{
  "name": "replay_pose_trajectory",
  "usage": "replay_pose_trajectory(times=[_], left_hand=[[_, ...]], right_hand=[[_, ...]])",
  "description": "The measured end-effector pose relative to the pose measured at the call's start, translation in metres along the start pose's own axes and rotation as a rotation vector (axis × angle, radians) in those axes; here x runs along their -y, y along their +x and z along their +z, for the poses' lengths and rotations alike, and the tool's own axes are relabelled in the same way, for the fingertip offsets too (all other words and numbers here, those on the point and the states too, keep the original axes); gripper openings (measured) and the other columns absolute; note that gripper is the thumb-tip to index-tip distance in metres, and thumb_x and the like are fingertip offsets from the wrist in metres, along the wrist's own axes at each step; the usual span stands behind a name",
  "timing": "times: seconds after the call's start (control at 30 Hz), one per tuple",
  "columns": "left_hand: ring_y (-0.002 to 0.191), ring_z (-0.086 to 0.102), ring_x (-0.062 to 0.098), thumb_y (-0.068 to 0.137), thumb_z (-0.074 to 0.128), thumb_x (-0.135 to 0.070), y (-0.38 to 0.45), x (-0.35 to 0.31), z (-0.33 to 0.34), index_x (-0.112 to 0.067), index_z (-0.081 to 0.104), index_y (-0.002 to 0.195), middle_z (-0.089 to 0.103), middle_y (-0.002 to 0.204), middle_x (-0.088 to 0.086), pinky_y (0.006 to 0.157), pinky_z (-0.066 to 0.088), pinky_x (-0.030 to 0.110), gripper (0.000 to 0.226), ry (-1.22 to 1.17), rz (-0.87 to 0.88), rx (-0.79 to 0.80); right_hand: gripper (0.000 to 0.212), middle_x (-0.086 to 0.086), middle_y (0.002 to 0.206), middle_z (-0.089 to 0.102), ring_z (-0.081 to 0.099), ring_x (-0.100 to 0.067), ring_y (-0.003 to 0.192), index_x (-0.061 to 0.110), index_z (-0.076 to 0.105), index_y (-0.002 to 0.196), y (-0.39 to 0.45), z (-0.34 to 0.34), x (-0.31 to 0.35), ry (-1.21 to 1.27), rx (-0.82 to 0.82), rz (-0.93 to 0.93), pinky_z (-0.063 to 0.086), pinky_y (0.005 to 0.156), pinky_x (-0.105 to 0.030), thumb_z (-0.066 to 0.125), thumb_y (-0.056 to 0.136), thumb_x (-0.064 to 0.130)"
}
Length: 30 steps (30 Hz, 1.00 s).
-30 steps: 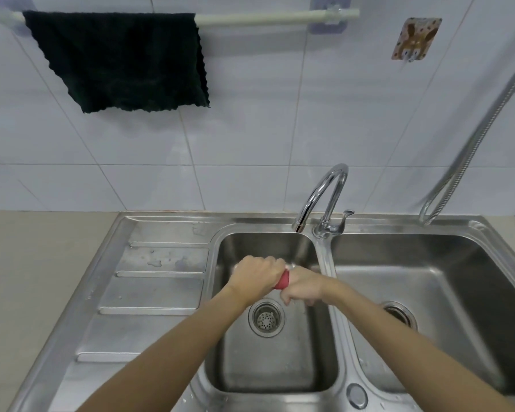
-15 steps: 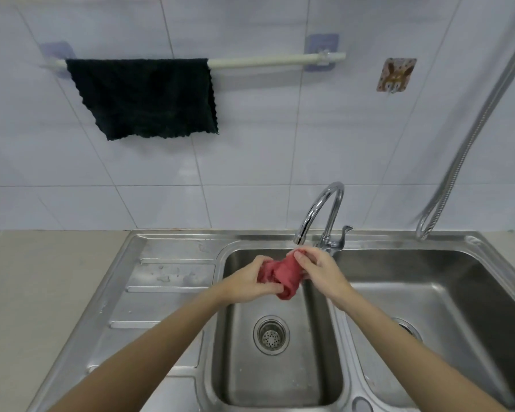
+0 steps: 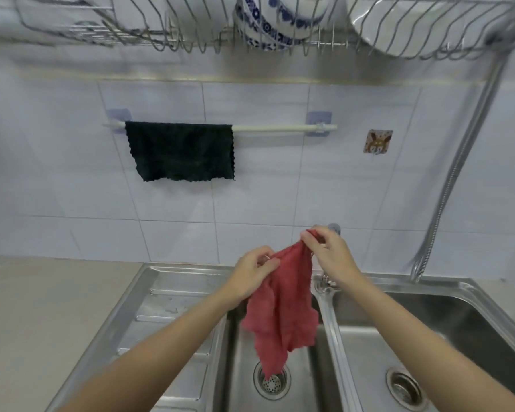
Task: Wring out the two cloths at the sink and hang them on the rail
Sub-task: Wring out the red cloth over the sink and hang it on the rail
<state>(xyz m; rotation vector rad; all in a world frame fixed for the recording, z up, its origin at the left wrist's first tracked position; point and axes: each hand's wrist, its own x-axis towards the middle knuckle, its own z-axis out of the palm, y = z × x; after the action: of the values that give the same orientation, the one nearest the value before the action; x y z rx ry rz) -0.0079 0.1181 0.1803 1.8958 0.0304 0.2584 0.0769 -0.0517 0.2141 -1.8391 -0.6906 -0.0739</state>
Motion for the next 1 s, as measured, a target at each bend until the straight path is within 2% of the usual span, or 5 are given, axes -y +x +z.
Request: replay_pose_trajectory(times=[0.13,0.3,0.43,0.8,1.0], left_hand=[[0.072,0.053,0.008,0.096,0.055,-0.025,0.009,-0.029,-0.020,-0.011,0.061,0.085,0.059,0.076,-0.004,0.072,0.040,0.027,0.019,0.121,0.100,-0.074],[0.078,0.055,0.018,0.082,0.059,-0.018,0.018,-0.052,-0.022,-0.015,0.055,0.094,0.060,0.083,0.000,0.071,0.045,0.032,0.013,0.566,0.263,-0.073],[0.086,0.049,0.025,0.081,0.051,-0.008,0.027,-0.043,-0.034,-0.008,0.054,0.092,0.053,0.090,0.008,0.076,0.045,0.038,0.011,0.761,0.233,-0.211],[0.056,0.056,0.021,0.094,0.057,-0.011,0.083,-0.112,-0.107,0.000,0.065,0.093,0.066,0.074,0.020,0.048,0.045,0.021,0.014,0.184,-0.004,-0.218],[0.070,0.062,0.008,0.096,0.057,-0.017,0.111,-0.160,-0.173,-0.004,0.067,0.099,0.066,0.083,-0.001,0.061,0.050,0.019,0.017,0.384,-0.069,0.218]], right_hand=[[0.029,0.005,0.064,0.046,0.047,-0.012,0.064,0.019,0.053,0.070,0.008,-0.007,0.011,0.053,-0.009,0.027,0.042,0.066,-0.046,0.050,0.096,0.032],[0.029,0.012,0.064,0.048,0.046,-0.004,0.062,0.024,0.051,0.074,0.030,-0.009,0.046,0.036,-0.201,-0.017,0.038,0.068,-0.034,0.043,0.098,0.037],[0.029,0.001,0.070,0.049,0.043,-0.002,0.061,0.006,0.053,0.080,0.051,-0.023,0.078,0.017,-0.235,-0.160,0.035,0.063,-0.021,0.044,0.099,0.024],[0.031,0.005,0.101,0.058,0.054,-0.012,0.095,0.023,0.059,0.111,0.123,-0.096,0.113,-0.272,0.040,-0.101,0.040,0.074,-0.022,0.065,0.082,0.016],[0.022,0.008,0.102,0.068,0.062,-0.009,0.094,0.026,0.068,0.103,0.154,-0.120,0.111,-0.153,0.244,-0.041,0.048,0.088,-0.027,0.072,0.081,0.026]])
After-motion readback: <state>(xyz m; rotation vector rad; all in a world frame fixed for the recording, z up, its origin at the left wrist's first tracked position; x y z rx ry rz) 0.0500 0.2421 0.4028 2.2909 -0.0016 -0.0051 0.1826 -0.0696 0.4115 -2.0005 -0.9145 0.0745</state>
